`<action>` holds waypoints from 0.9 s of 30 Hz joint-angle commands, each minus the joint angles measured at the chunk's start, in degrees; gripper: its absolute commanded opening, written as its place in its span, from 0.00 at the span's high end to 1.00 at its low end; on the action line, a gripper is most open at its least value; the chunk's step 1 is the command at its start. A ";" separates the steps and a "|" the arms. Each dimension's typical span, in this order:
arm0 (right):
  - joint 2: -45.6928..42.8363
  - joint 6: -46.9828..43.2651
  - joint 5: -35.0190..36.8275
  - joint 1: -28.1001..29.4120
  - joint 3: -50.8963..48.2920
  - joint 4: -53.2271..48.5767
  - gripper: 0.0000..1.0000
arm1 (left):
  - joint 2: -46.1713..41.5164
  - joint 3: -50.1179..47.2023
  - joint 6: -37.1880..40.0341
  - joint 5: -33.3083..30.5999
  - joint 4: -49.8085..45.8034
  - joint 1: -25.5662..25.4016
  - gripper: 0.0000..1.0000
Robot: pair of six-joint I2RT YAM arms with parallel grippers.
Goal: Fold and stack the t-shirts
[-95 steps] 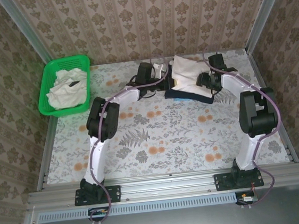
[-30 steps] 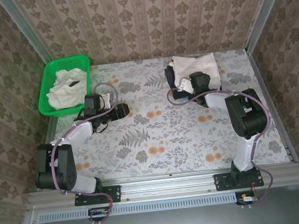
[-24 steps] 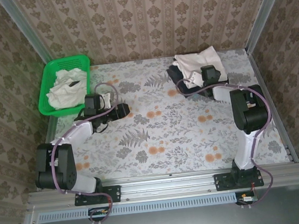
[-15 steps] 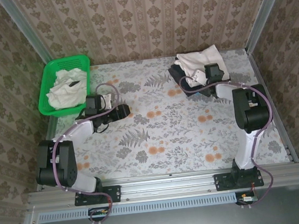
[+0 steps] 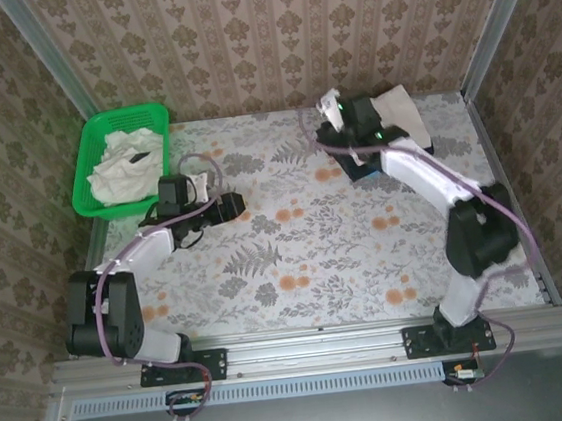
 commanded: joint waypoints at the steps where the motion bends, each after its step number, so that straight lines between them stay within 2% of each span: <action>1: 10.72 10.76 14.87 1.32 6.54 -7.90 0.00 | -4.26 -1.61 1.16 -0.66 -2.56 0.33 0.17; 3: 16.39 9.33 19.00 1.78 11.05 -7.37 0.00 | -6.42 -2.45 1.46 -1.69 -3.55 0.38 0.14; 9: 27.16 6.31 20.66 1.72 21.51 -11.81 0.00 | -9.42 -3.63 1.74 -3.92 -5.16 0.43 0.02; 15: 30.36 3.26 25.17 0.37 20.64 -10.33 0.00 | -10.19 -3.80 1.70 -6.66 -6.17 1.67 0.00; 22: 32.65 3.87 29.09 -6.00 21.58 -10.84 0.00 | -11.20 -4.35 2.36 -7.35 -7.22 3.40 0.00; 27: 32.73 4.79 28.76 -10.36 22.54 -10.98 0.00 | -12.29 -4.72 2.98 -7.85 -8.28 4.66 0.00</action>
